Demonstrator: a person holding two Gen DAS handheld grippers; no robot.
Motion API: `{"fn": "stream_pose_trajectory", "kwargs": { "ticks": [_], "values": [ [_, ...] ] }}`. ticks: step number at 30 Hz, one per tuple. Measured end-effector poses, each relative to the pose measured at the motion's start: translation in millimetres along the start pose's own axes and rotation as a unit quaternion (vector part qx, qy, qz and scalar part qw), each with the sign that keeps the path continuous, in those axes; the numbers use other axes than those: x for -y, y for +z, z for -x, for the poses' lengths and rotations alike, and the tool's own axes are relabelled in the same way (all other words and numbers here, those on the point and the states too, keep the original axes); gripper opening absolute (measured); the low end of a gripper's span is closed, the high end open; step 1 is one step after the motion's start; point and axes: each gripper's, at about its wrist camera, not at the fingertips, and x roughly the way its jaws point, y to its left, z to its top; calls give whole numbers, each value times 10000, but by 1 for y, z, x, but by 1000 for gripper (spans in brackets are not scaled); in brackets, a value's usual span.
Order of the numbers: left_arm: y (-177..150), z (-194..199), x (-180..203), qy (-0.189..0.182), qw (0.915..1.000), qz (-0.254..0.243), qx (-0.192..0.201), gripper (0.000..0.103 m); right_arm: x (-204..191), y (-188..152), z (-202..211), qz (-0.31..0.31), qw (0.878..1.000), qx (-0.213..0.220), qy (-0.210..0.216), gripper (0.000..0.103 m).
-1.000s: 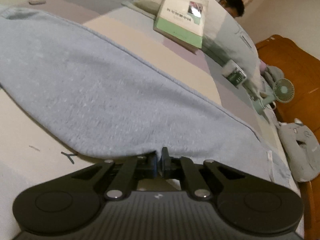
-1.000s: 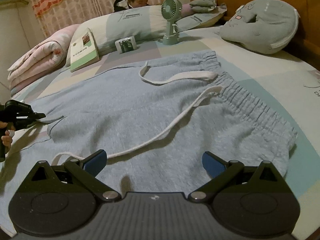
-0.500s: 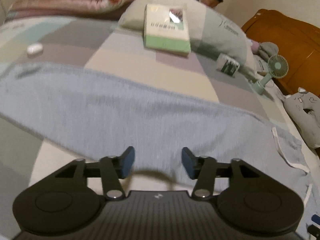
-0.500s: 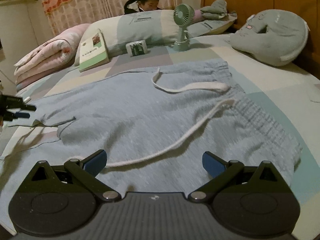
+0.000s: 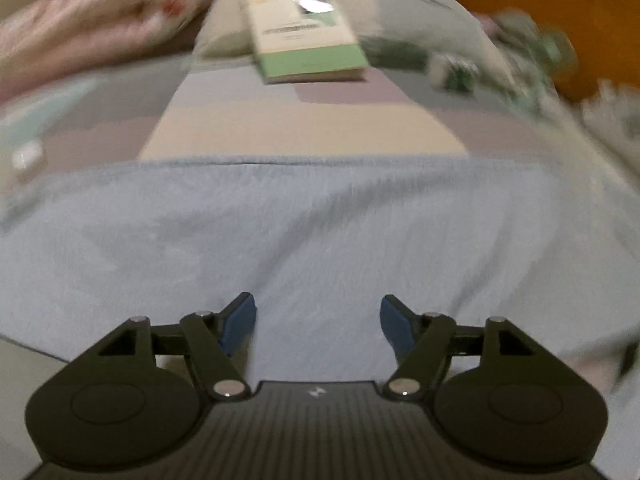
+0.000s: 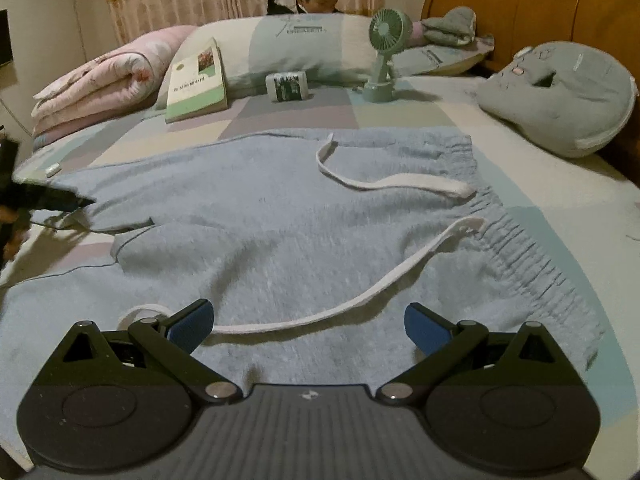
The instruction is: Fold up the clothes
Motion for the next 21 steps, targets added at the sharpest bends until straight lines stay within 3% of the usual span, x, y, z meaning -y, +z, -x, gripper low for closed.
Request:
{"fn": "stream_pose_trajectory", "kwargs": {
  "ticks": [2,6,8,11,14,16,18,21],
  "values": [
    [-8,7,-3,98,9996,-259,-4,75,-2,1,-3,-18,10000,-37,-3,103],
    [2,19,-22,104,9998,31,-168,74,-9,4,1,102,9999,12,9,103],
    [14,22,-31,157,9997,189,15,76,-13,6,4,185,9998,47,5,103],
    [38,14,-52,544,9970,520,166,78,-21,10,8,270,9996,105,-23,103],
    [53,-12,-86,858,9896,1153,-44,77,-25,13,8,333,9994,101,-58,103],
    [56,-32,-105,703,9849,1574,-177,77,-26,13,4,351,9993,57,-124,103],
    [53,-46,-115,671,9856,1542,-180,81,-26,15,-3,297,9994,-32,-181,103],
    [54,-54,-119,797,9919,986,-84,91,-25,16,-11,232,9993,-139,-250,103]
  ]
}}
